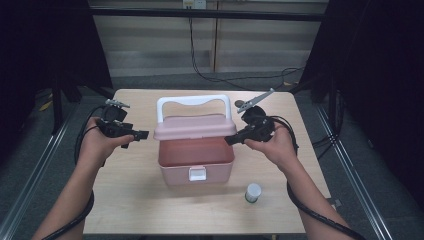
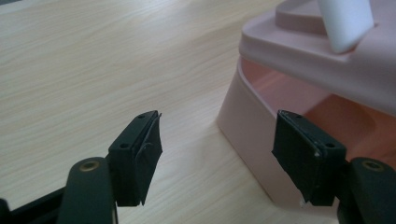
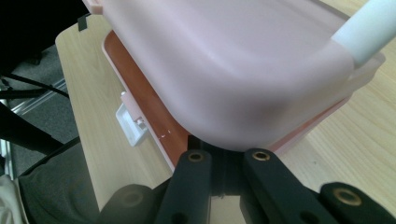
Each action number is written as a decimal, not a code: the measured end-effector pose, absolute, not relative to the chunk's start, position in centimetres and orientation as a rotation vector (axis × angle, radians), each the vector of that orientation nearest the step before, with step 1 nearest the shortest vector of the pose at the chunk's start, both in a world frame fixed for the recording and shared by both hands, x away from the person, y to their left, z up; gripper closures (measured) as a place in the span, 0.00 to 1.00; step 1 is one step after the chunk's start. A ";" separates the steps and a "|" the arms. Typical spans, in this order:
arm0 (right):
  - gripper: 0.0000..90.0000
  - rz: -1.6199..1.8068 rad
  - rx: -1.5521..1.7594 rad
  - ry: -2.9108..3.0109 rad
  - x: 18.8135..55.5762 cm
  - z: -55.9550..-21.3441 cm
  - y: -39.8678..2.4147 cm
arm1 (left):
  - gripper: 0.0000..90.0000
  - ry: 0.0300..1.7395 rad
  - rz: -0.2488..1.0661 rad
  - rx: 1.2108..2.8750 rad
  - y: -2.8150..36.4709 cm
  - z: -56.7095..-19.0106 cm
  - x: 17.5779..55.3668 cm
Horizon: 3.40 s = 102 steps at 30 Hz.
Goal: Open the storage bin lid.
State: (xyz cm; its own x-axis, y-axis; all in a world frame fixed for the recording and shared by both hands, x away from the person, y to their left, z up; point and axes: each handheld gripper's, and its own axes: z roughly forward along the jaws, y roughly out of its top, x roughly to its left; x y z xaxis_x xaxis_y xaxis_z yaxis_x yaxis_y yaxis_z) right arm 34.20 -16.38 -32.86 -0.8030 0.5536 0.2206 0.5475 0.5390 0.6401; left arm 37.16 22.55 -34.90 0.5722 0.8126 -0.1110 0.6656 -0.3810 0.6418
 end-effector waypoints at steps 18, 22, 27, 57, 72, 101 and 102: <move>1.00 1.156 0.996 2.741 34.2 -32.4 -16.3 | 0.36 1.107 0.236 2.183 20.8 -35.6 36.3; 1.00 1.153 0.992 2.738 34.2 -32.4 -16.3 | 0.35 1.095 0.227 2.170 20.3 -35.5 36.1; 1.00 1.155 0.996 2.742 34.2 -32.4 -16.3 | 0.35 1.088 0.213 2.165 20.1 -35.3 36.2; 0.92 1.098 1.030 2.709 34.3 -33.9 -17.2 | 0.37 1.045 0.226 2.087 19.2 -32.7 36.4; 0.99 1.053 0.978 2.782 33.8 -36.3 -16.6 | 0.41 1.030 0.251 2.083 18.6 -31.1 36.8; 1.00 0.997 0.873 2.823 33.3 -38.2 -15.4 | 0.61 1.055 0.284 2.081 17.6 -29.3 38.1; 1.00 0.999 0.871 2.820 33.3 -38.1 -15.4 | 0.62 1.065 0.283 2.073 17.5 -29.3 38.1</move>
